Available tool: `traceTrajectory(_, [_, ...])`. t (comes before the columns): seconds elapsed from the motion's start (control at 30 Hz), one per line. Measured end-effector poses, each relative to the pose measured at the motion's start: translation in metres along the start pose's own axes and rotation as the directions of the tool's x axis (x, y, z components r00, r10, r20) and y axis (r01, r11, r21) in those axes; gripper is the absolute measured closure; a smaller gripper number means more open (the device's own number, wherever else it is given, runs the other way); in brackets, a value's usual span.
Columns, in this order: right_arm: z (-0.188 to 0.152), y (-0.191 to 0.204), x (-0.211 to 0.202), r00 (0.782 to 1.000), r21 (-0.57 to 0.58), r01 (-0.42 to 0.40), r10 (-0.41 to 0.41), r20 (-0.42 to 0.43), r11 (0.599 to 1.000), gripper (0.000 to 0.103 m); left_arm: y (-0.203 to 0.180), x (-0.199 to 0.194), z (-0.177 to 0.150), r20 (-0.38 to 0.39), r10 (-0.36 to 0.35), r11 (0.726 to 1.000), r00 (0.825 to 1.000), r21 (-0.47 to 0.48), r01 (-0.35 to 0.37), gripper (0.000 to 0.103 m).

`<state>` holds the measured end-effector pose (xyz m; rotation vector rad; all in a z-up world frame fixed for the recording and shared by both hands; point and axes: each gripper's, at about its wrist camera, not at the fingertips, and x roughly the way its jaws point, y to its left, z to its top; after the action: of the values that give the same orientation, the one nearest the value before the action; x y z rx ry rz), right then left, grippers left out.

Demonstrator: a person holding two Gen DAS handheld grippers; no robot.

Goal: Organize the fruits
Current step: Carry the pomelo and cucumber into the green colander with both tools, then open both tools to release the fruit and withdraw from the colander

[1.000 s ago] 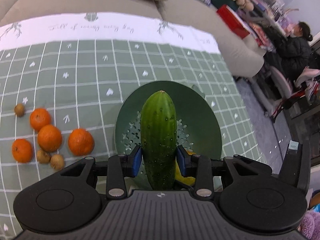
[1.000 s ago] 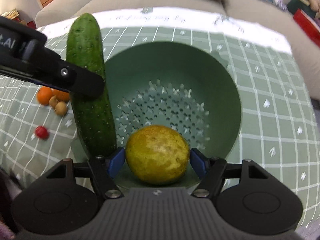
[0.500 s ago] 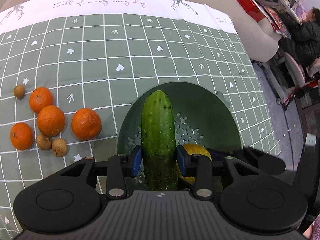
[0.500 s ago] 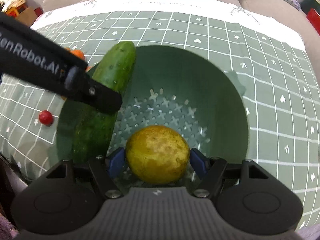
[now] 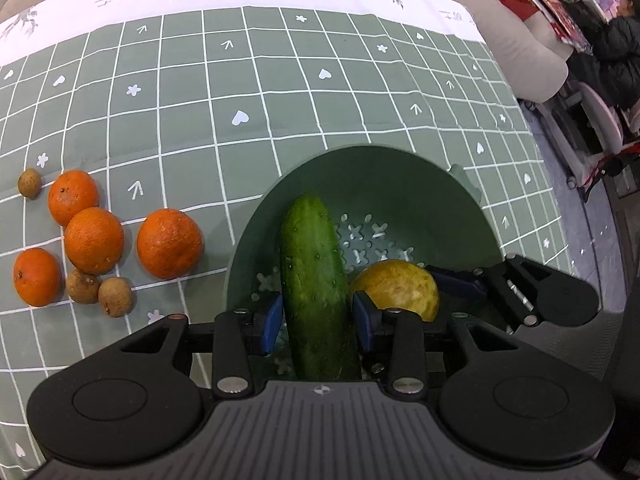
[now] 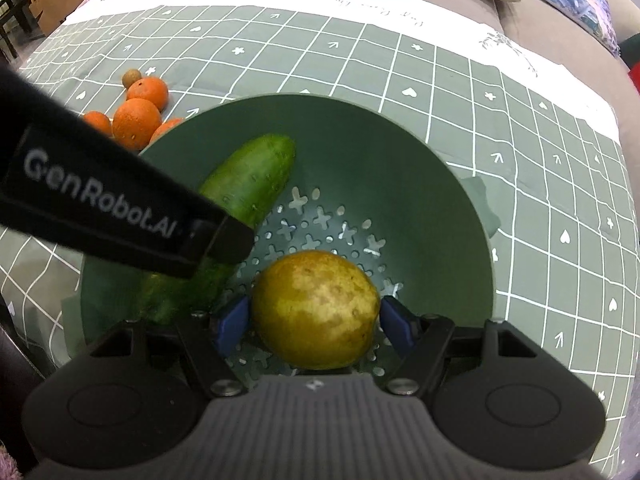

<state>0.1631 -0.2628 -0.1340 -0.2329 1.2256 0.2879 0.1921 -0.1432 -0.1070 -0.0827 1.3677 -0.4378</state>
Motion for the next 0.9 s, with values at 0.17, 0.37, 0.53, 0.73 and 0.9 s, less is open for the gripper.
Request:
traceTrajectory(0.17, [-0.002,0.002,-0.004,1.000,-0.024,0.023,-0.023,-0.009,0.999,0.035,0.004,-0.003,-0.001,0.010,-0.023,1.000,1.000,0.003,0.023,0.060])
traceTrajectory(0.37, [-0.003,0.009,-0.016,0.997,-0.043,0.075,-0.075,0.008,0.996,0.027,0.007,-0.018,-0.008,0.038,-0.034,0.999,0.999,0.015,0.033,0.060])
traceTrajectory(0.53, [0.000,0.013,-0.033,0.994,-0.033,0.101,-0.100,0.044,0.994,0.019,0.014,-0.043,-0.017,0.098,-0.050,0.998,0.994,0.033,0.047,0.060])
traceTrajectory(0.73, [-0.002,0.033,-0.055,0.993,-0.009,0.094,-0.093,0.079,0.996,0.018,0.029,-0.077,-0.031,0.179,-0.050,0.998,0.983,0.045,0.042,0.060])
traceTrajectory(0.9, [0.004,0.050,-0.064,0.991,0.032,0.046,-0.050,0.122,0.998,0.018,0.050,-0.098,-0.044,0.237,-0.036,0.999,0.971,0.038,0.028,0.060])
